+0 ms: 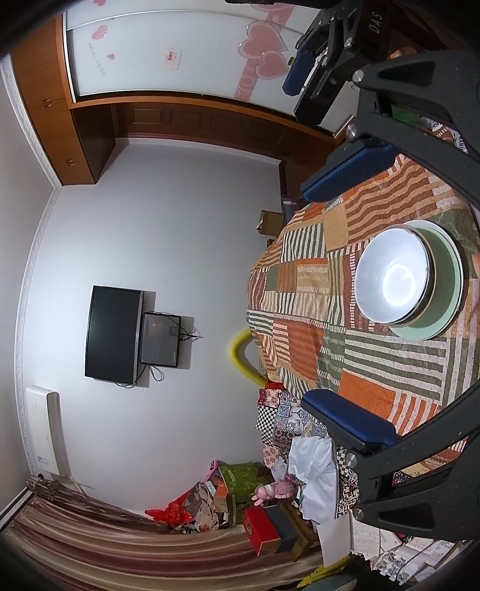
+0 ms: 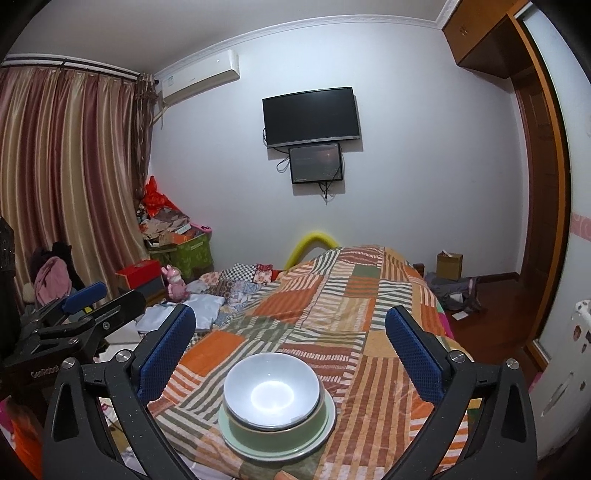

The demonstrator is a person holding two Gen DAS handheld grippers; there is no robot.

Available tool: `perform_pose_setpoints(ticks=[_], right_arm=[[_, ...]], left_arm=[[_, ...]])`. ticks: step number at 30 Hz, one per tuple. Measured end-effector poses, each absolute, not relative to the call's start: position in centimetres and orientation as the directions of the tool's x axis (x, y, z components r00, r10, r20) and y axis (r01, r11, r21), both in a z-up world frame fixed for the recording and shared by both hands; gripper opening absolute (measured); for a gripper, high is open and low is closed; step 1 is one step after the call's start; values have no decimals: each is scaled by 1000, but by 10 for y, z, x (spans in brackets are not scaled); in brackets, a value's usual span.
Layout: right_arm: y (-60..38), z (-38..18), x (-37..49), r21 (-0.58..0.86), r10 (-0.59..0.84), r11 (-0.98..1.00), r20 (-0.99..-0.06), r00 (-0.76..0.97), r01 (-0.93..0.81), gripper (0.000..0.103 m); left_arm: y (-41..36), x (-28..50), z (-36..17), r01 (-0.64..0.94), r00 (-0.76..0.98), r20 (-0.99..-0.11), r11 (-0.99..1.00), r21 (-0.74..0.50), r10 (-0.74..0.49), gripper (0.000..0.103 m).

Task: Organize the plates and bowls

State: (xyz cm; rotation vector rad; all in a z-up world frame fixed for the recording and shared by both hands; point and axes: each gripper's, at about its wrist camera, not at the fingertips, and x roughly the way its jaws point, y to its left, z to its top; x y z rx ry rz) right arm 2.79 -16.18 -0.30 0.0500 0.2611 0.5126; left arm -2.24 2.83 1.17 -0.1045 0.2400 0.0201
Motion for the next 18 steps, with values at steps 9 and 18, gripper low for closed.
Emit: perform_pose_setpoints(ticks=[9, 18], right_arm=[[-163, -2, 30, 115, 496, 868, -243, 833, -483, 103], [-164, -3, 31, 120, 499, 866, -250, 830, -485, 103]], left_arm=[[28, -20, 11, -28, 969, -246, 994, -105, 1, 103], [27, -18, 9, -24, 968, -251, 994, -106, -4, 103]])
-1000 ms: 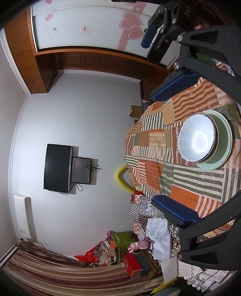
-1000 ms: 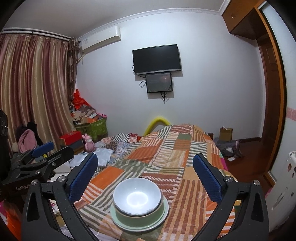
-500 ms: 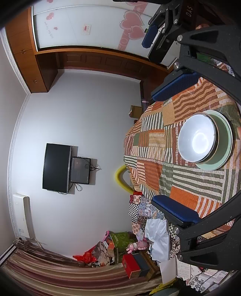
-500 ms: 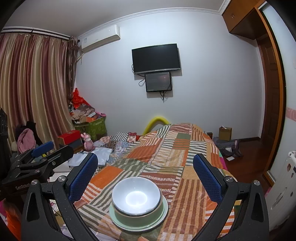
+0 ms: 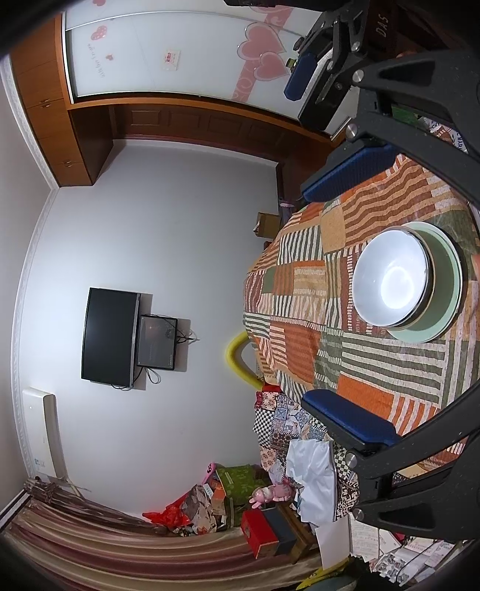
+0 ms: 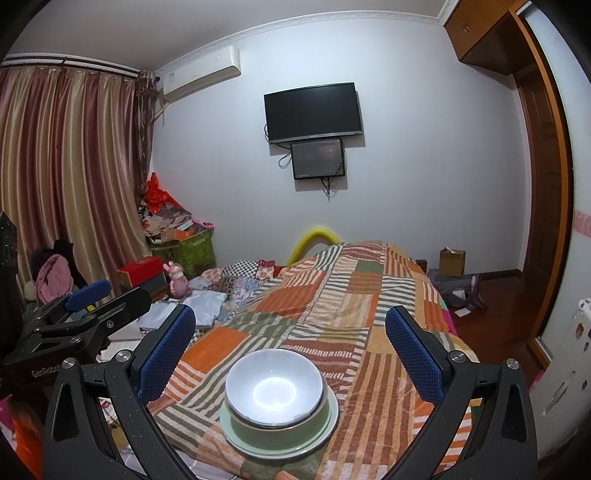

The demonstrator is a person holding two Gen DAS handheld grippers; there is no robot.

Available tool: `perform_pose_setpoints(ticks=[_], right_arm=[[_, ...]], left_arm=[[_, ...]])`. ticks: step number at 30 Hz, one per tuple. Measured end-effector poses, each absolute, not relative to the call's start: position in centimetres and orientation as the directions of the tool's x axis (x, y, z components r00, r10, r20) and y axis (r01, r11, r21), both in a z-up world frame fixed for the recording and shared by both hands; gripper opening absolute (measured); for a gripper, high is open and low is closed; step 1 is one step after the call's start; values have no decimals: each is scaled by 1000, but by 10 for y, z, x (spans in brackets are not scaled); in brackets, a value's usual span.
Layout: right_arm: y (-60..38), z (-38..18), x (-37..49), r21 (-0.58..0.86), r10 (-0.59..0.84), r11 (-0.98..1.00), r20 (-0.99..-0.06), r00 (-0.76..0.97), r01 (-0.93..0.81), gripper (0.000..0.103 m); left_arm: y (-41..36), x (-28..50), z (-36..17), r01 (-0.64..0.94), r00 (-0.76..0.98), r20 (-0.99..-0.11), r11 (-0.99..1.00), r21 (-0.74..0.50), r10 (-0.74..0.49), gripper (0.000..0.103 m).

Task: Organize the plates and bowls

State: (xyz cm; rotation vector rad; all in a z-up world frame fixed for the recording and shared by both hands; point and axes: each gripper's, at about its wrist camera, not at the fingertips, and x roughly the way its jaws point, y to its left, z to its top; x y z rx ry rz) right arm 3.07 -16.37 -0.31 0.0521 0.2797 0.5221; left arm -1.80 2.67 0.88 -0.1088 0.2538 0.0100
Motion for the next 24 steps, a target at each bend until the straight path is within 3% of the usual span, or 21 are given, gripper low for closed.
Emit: perform_pose_setpoints(ticks=[24], right_arm=[[-165, -3, 35, 130, 500, 866, -257, 827, -483, 103]], left_arm=[[23, -15, 4, -20, 966, -260, 993, -120, -12, 103]])
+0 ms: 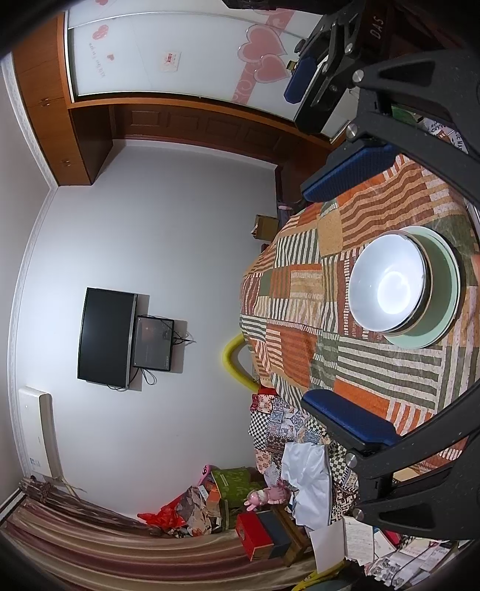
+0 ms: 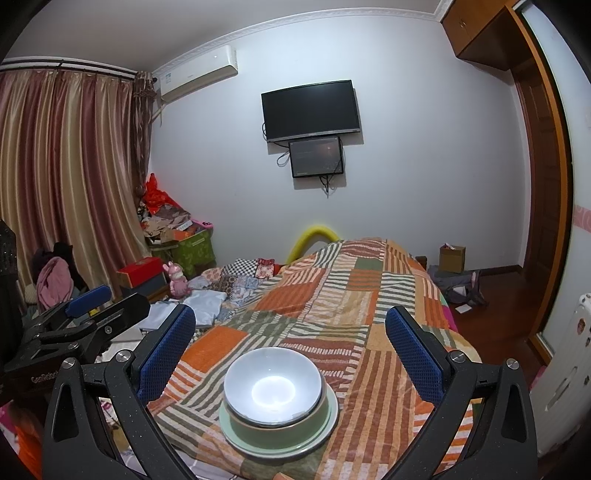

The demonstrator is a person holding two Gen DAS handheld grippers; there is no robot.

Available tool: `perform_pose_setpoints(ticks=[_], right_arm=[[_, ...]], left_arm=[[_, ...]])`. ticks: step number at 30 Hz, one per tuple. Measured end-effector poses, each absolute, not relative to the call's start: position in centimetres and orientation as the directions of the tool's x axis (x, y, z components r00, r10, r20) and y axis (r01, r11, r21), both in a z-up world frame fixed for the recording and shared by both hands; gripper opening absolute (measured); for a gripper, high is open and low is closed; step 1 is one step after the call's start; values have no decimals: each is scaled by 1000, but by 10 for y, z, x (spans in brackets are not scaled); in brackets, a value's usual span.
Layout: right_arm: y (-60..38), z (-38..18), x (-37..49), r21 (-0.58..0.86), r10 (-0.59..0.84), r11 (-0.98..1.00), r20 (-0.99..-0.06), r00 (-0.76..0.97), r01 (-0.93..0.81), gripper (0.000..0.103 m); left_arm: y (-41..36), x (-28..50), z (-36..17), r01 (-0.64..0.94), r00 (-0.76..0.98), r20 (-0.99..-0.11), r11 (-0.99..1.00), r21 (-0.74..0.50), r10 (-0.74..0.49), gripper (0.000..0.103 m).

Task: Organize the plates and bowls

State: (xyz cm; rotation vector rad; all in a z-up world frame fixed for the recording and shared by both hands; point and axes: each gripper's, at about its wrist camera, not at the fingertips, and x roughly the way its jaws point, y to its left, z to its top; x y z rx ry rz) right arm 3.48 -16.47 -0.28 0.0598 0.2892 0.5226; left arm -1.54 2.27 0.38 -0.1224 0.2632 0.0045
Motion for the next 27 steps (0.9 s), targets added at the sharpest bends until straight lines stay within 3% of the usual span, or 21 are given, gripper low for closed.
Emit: perform_pose_setpoints(ticks=[27], right_arm=[[-163, -6, 41, 123, 492, 870, -268, 828, -477, 103]], left_arm=[[17, -17, 3, 6, 969, -246, 995, -104, -31, 103]])
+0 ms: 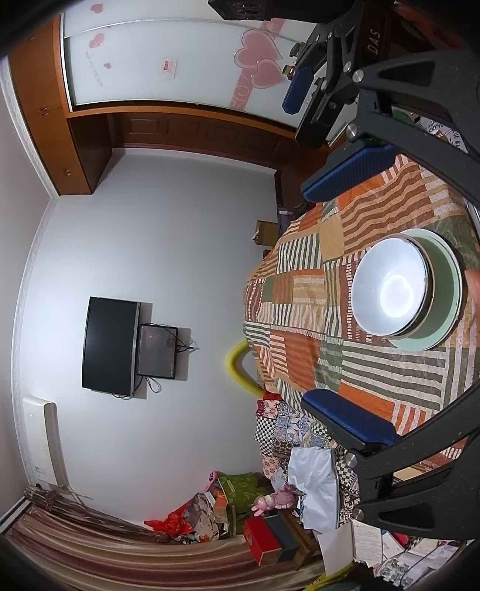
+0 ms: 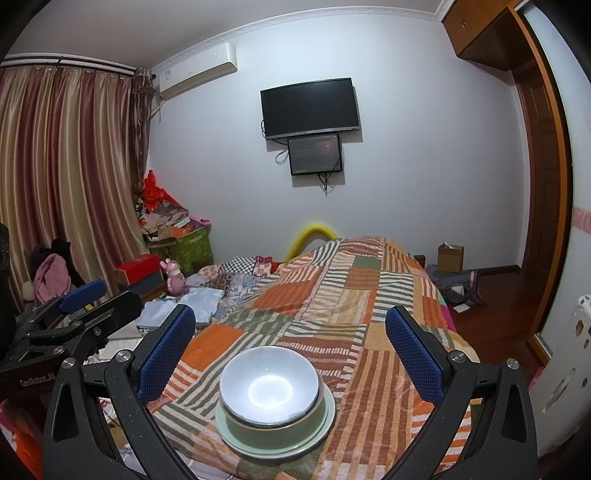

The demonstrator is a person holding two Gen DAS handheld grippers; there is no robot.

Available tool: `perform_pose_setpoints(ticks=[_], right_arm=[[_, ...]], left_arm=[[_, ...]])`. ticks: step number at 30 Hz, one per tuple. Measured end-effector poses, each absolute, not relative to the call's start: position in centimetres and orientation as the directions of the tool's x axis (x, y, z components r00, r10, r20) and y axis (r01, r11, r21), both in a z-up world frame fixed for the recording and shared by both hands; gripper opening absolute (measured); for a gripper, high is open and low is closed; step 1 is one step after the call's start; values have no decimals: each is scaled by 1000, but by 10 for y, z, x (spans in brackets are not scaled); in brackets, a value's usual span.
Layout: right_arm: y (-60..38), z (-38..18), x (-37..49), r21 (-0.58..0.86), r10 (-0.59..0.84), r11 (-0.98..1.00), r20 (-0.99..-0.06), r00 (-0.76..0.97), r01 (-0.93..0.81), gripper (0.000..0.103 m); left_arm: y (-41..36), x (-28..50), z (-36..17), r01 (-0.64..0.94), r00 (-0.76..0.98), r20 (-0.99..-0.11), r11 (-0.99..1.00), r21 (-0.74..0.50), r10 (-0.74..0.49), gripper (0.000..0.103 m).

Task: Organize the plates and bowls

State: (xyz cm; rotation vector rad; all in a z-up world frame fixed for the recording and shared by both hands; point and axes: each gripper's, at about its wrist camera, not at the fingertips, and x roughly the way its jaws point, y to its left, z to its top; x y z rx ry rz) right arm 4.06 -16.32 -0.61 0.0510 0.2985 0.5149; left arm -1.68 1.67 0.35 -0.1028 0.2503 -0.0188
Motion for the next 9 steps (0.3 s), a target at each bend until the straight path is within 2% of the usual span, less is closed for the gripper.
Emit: perform_pose_setpoints(ticks=[9], right_arm=[[-164, -9, 45, 129, 492, 870, -280, 824, -476, 103]], left_arm=[[19, -12, 1, 12, 963, -265, 993, -114, -42, 103]])
